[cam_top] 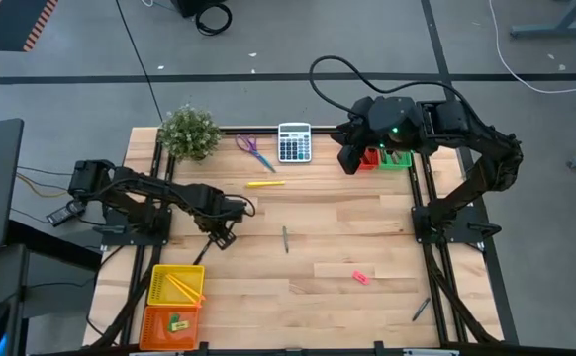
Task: Sort crayons/erasers/pens/pencils in bins
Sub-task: Put the black pen into the red bin
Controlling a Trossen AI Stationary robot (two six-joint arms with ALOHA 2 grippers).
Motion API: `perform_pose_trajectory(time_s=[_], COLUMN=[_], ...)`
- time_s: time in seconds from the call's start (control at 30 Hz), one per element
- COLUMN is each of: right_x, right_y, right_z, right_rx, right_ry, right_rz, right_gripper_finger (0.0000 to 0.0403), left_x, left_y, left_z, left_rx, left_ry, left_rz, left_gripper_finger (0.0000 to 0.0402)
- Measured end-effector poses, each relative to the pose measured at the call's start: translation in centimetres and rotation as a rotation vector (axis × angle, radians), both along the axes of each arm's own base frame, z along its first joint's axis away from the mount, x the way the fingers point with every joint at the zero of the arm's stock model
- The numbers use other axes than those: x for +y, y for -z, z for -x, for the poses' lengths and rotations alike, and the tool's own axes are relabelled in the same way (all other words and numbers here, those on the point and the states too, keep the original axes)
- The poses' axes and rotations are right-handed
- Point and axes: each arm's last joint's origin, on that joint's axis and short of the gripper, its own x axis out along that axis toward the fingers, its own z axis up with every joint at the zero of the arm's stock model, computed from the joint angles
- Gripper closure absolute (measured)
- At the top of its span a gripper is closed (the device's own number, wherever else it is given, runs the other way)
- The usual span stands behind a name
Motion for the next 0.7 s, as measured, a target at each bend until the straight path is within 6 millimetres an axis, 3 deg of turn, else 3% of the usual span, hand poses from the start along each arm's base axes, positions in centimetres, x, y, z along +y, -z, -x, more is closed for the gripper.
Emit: perform_pose_trajectory(time_s=[0.23, 0.7], right_x=[0.0, -0.6], right_y=[0.0, 0.0], right_z=[0.0, 0.1], right_rx=[0.004, 0.011], right_ry=[-0.004, 0.013], right_rz=[0.005, 0.016], right_gripper_finger=[0.0272, 0.0272], left_x=[-0.4, -1.1], left_y=[2.2, 2.3], left_z=[1.4, 1.1], left_rx=[0.021, -0.01], left_ry=[-0.028, -0.028], left_rz=[0.073, 0.063], left_gripper_finger=[0.0264, 0.0283])
